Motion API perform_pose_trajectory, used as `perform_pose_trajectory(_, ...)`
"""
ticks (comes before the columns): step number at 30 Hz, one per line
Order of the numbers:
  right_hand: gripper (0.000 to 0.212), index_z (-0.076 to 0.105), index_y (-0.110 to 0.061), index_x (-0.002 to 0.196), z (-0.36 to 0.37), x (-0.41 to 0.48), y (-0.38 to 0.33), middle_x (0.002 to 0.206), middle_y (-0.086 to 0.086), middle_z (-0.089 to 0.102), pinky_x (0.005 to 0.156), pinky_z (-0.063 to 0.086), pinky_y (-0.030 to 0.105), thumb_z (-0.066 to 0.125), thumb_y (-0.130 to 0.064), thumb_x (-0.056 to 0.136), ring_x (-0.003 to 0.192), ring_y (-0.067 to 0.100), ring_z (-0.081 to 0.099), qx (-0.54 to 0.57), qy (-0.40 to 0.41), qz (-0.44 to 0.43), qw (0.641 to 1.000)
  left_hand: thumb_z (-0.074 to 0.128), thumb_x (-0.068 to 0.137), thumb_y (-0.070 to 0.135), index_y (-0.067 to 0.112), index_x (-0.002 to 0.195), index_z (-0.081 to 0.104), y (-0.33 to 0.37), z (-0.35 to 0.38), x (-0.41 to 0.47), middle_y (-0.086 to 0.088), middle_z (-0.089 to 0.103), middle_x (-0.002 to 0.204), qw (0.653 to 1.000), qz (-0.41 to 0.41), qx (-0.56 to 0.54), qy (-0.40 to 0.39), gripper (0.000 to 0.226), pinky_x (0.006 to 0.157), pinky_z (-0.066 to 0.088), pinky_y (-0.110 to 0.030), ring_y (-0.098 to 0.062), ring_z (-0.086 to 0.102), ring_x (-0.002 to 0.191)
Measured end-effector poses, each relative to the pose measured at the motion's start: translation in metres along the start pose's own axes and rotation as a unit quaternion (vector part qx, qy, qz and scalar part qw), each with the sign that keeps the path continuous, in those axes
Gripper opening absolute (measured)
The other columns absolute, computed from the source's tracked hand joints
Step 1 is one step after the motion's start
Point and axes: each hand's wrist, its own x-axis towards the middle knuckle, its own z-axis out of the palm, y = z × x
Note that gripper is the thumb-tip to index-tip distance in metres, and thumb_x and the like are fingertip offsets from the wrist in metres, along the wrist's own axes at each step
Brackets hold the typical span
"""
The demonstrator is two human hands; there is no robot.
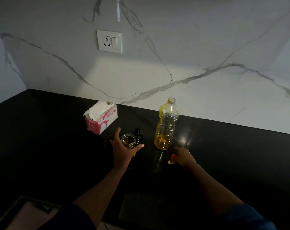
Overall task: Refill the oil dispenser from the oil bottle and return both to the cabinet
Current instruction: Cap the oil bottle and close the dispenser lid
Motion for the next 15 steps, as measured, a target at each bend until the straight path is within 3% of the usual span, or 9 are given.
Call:
perform_pose_trajectory(5,0.04,0.055,-0.011,0.12,-0.006,-0.001,0.0,0.121,0.008,0.057,0.096,0.046,0.033,0.067,-0.016,0.083,0.11,0.019,0.055,0.012,0.004,0.01,1.0,0.087,0.054,0.036,0.017,0.14,0.032,0.011,0.006,0.0,-0.005,0.033,0.147,0.997,0.075,0.018,0.012,0.104,0.109,0.028,-0.058,-0.023,0.018,0.14)
perform_pose_trajectory(7,0.035,0.056,-0.009,0.117,-0.014,-0.002,0.003,0.116,0.008,0.059,0.093,0.046,0.03,0.066,-0.015,0.084,0.107,0.019,0.057,0.04,0.042,0.02,0.998,0.086,0.057,0.036,0.015,0.139,0.033,0.016,0.009,0.0,-0.004,0.035,0.147,0.995,0.095,0.019,0.02,0.1,0.111,0.025,-0.058,-0.011,0.016,0.135)
perform_pose_trajectory(9,0.028,0.061,-0.008,0.108,-0.025,-0.002,0.006,0.108,0.009,0.063,0.089,0.049,0.03,0.069,-0.016,0.082,0.099,0.018,0.06,0.097,0.09,0.029,0.991,0.084,0.06,0.036,0.013,0.138,0.034,0.021,0.013,0.002,-0.004,0.037,0.147,0.992,0.122,0.025,0.018,0.096,0.114,0.019,-0.056,-0.01,0.018,0.135)
perform_pose_trajectory(12,0.024,0.064,-0.007,0.095,-0.05,-0.004,0.003,0.094,0.01,0.068,0.08,0.053,0.031,0.074,-0.02,0.078,0.084,0.019,0.064,0.208,0.187,0.037,0.959,0.082,0.063,0.039,0.015,0.138,0.036,0.032,0.018,0.007,-0.003,0.036,0.147,0.992,0.121,0.025,-0.008,0.091,0.114,0.02,-0.056,-0.025,0.016,0.142)
perform_pose_trajectory(14,0.023,0.063,-0.008,0.086,-0.068,-0.007,-0.005,0.086,0.01,0.068,0.079,0.054,0.034,0.077,-0.021,0.074,0.08,0.022,0.065,0.286,0.269,0.025,0.919,0.081,0.064,0.042,0.016,0.138,0.037,0.042,0.021,0.011,-0.003,0.036,0.147,0.99,0.131,0.04,-0.011,0.09,0.113,0.022,-0.056,-0.024,0.015,0.142)
perform_pose_trajectory(15,0.021,0.061,-0.01,0.082,-0.077,-0.008,-0.01,0.083,0.009,0.068,0.079,0.055,0.036,0.078,-0.019,0.073,0.079,0.023,0.065,0.34,0.293,0.012,0.893,0.081,0.064,0.042,0.014,0.137,0.039,0.046,0.023,0.013,-0.005,0.037,0.147,0.987,0.152,0.047,-0.003,0.089,0.115,0.016,-0.054,-0.021,0.019,0.141)
